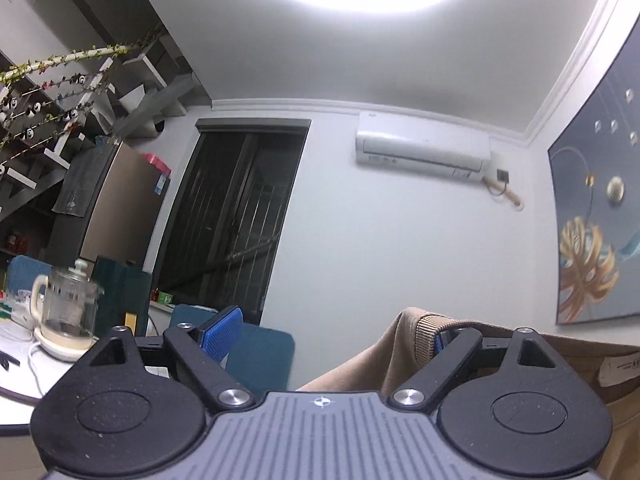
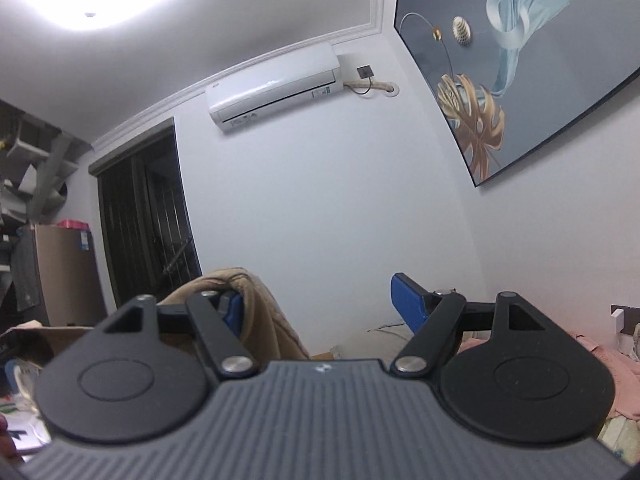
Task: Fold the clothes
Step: 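Lift the shirt by its shoulders with both grippers and shake it open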
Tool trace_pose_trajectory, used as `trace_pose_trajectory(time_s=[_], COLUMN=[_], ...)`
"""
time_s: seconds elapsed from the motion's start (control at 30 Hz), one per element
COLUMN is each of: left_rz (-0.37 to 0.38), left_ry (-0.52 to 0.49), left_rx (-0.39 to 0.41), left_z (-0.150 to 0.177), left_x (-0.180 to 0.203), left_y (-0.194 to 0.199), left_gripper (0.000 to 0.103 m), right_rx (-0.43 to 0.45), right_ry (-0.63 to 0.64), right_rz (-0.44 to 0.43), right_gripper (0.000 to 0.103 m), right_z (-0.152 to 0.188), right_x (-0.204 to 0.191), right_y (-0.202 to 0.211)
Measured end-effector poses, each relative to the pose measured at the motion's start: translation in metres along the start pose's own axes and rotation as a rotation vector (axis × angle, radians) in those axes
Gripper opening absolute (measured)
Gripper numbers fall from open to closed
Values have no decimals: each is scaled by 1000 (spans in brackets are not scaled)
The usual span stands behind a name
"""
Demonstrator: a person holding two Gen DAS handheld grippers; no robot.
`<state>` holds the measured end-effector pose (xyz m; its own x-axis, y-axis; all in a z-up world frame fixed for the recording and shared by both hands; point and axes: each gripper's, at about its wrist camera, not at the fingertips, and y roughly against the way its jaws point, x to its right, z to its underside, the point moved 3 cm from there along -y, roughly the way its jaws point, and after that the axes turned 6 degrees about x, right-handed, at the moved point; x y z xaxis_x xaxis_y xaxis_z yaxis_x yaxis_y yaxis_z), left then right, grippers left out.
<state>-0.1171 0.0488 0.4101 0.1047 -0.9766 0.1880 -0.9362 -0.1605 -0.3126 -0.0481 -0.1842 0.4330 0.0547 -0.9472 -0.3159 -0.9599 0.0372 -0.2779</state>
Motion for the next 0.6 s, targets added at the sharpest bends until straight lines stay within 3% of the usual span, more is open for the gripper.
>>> trace_pose_trajectory(time_s=[0.03,0.1,0.2,0.43,0.6], left_rz=[4,14,-2,-33,-61], left_ry=[16,38,30,4,-6], left_rx=[-16,-63,-136,-305,-423], left_z=[-7,-8,25,183,309], left_x=[2,8,12,13,22], left_y=[-2,-13,-58,-209,-313], left_gripper=[90,90,90,92,92], right_rx=[1,-25,-64,-286,-385], right_ry=[-6,14,45,28,48], right_rz=[6,23,48,120,166], right_gripper=[88,87,88,87,86], right_z=[-9,-3,6,129,226], right_x=[1,7,15,68,112], right_y=[3,-13,-36,-164,-275])
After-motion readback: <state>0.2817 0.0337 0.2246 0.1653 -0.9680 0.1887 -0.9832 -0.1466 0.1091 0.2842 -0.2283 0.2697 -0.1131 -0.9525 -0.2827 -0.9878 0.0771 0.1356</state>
